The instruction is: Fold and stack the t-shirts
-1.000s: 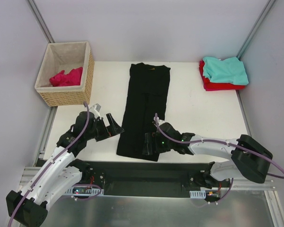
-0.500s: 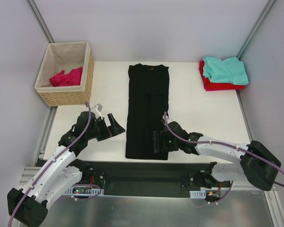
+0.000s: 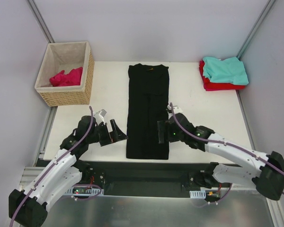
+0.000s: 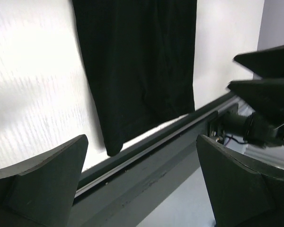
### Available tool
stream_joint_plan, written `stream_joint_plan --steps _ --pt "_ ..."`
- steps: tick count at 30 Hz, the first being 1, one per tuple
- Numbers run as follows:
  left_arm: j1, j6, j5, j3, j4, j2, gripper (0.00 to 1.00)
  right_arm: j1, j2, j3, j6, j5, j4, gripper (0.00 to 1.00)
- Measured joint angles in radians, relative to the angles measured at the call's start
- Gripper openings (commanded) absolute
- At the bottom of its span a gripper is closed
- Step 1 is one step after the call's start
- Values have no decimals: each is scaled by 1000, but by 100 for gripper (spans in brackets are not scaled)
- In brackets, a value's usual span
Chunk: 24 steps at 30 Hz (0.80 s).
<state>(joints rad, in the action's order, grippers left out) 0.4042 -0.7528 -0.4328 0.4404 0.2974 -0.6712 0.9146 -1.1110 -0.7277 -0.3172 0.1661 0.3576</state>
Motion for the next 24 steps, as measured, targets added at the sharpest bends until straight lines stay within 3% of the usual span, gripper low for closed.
stream_joint_plan --steps 7,15,24 --pt "1 -54 -113 -153 -5 87 99 -2 217 130 -42 58 58 96" --pt "1 -133 -179 -293 -5 214 97 14 273 263 -133 65 118 97" --pt "2 -179 -201 -347 -101 186 89 63 239 318 -224 64 68 99"
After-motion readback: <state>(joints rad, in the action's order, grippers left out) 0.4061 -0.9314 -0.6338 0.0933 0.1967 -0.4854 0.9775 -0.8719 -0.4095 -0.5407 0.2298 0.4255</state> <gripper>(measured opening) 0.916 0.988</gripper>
